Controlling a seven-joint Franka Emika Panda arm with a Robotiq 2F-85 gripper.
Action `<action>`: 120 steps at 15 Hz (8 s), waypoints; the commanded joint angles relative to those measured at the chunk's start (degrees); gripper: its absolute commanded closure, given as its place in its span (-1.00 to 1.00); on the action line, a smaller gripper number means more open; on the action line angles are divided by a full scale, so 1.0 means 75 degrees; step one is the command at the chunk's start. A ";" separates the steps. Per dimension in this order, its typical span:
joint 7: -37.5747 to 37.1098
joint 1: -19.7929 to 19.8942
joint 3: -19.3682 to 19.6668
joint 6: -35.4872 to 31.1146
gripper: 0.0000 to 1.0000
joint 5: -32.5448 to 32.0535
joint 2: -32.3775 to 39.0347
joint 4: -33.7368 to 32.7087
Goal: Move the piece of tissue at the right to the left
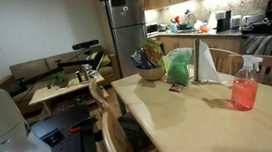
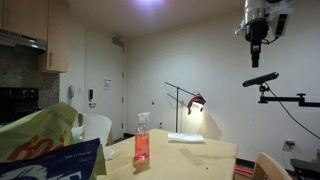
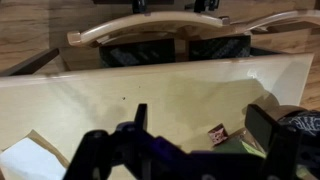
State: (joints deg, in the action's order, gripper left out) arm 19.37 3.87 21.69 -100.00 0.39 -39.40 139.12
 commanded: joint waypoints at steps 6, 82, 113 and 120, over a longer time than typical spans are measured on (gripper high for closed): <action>0.0303 0.0358 0.0271 -0.0009 -1.00 0.0231 0.0725 -0.0468; -0.3305 0.2132 -0.0767 -0.1271 -1.00 0.0253 0.8395 -0.6637; -0.3628 0.2381 -0.0849 -0.1811 -1.00 0.0135 1.0925 -0.8673; -0.3675 0.2469 -0.0843 -0.1750 -1.00 0.0095 1.1818 -0.9639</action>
State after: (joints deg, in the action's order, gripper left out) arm -7.15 21.80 15.49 -115.38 2.07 45.78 72.36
